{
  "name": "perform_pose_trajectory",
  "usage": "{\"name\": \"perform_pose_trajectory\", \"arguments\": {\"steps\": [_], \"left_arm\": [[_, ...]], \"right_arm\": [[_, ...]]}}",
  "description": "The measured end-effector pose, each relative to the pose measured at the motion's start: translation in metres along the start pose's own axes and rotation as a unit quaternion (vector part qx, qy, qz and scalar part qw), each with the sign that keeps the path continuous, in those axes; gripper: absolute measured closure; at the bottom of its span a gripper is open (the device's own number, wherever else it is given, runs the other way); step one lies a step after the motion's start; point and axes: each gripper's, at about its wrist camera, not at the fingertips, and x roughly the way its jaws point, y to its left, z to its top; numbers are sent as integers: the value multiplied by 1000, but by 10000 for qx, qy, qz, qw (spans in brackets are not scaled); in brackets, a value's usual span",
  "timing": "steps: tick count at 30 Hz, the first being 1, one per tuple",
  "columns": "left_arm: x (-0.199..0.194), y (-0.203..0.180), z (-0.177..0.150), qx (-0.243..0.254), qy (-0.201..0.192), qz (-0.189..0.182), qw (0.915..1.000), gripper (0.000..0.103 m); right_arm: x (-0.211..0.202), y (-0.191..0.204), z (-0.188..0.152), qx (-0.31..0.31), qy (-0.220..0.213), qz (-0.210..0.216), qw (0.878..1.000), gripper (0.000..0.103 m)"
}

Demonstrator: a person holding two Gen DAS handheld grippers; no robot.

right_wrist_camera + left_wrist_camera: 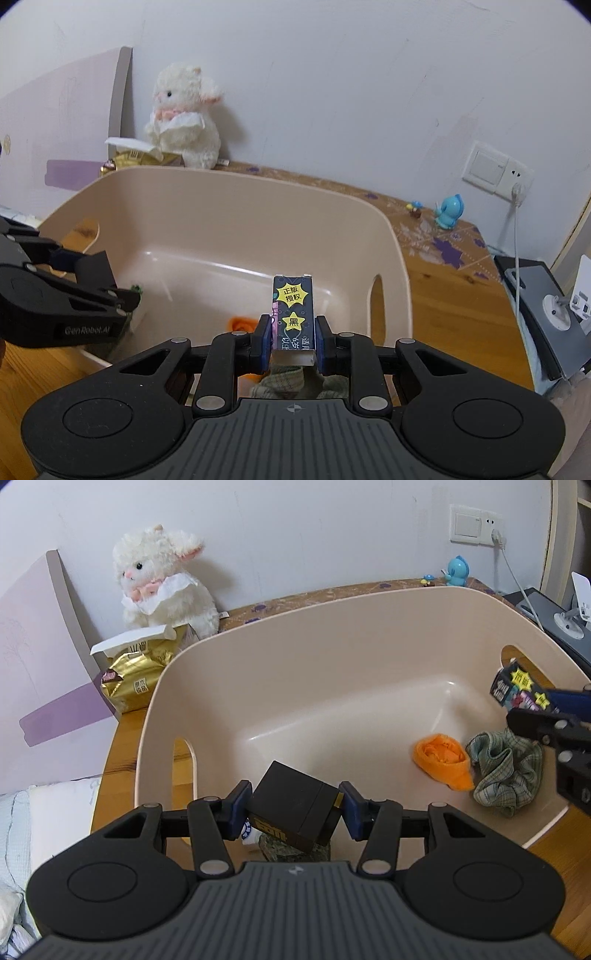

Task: Organize objects
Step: 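Carry both boxes over the basket and open the left tool to drop the black box, then open the right tool to drop the star snack box while the left tool withdraws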

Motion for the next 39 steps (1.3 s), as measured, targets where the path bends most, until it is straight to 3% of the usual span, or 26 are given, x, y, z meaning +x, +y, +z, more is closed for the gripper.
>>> {"name": "perform_pose_trajectory", "arguments": {"steps": [2,3,5,8,10,13,24,39], "left_arm": [[1,1,0,-39,37,-24,10000,49],[1,1,0,-36,40,-26,10000,49],[-2,2,-1,-8,-25,-50,10000,45],[-9,3,-2,-9,-143,-208,9997,34],[-17,2,-2,16,-294,-80,9995,17],[-29,4,-2,47,-454,-69,9989,15],[-79,16,-14,-104,-860,-66,9962,14],[-106,12,-67,-108,-789,-178,9967,11]], "right_arm": [[1,-1,0,19,-1,-15,10000,80],[0,-2,0,25,-4,-20,10000,69],[-3,-3,-1,31,-61,-8,10000,63],[-12,-4,-2,45,-181,-51,9998,45],[-21,-6,-1,104,-281,-43,9995,38],[-34,-10,0,240,-419,-15,9988,28],[-85,-8,-14,240,-802,-68,9965,13],[-123,-10,-69,234,-686,-167,9972,6]]}}
